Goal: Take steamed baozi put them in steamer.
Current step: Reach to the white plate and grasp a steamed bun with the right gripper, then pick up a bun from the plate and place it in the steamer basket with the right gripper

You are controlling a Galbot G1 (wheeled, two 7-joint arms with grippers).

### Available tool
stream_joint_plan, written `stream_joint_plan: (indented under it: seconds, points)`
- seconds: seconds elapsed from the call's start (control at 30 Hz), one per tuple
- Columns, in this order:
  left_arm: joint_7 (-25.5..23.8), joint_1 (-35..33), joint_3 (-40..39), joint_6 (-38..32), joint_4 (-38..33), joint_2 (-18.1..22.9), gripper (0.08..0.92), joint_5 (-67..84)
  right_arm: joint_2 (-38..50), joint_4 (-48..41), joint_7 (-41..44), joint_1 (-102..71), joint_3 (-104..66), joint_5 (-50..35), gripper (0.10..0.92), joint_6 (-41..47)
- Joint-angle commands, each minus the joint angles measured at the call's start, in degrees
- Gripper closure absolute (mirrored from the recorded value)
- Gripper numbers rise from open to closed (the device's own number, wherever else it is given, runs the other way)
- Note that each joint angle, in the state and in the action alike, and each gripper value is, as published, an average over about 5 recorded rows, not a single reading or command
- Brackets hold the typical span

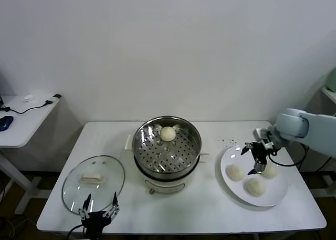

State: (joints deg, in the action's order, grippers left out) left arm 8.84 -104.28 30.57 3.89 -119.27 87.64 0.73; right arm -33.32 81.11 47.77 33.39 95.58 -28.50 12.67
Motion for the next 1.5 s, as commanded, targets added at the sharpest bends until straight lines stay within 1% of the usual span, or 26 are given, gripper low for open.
stream_joint_plan:
  seconds: [0.03,0.27,0.77,1.03,1.3,1.4,1.5]
  points:
    - [-0.04,0.06,0.02,0.03,0.57,0.05,0.177,-0.04,-0.93,-4.40,-3.37,-10.37,-6.28,1.27,0.203,4.23]
    - [-0.11,0.39,0.06,0.15,1.01,0.15,0.177,-0.04,-4.65,-9.17,-3.16,-13.67,-9.50,1.69,0.203,4.00]
    - [-0.08,0.74,0.16,0.35,1.36,0.25,0.177,0.01,-8.17,-11.52,-2.50,-16.93,-12.43,1.52,0.207,3.98]
    - [-0.05,0.85,0.02,0.69,1.27,0.31,0.177,0.00,-6.54,-10.04,-1.26,-15.73,-12.09,1.55,0.310,3.65]
    - [0.01,0.73,-0.40,1.04,0.96,0.51,0.177,-0.19,-4.58,-8.70,-0.01,-13.80,-12.35,1.89,0.373,3.05]
    - [0.04,0.56,-0.56,1.03,0.72,0.62,0.177,-0.36,-3.49,-7.53,1.01,-11.41,-11.55,1.96,0.403,2.68]
    - [0.05,0.35,-0.65,0.99,0.48,0.54,0.177,-0.43,-2.35,-6.00,2.95,-6.28,-9.29,2.04,0.413,1.88]
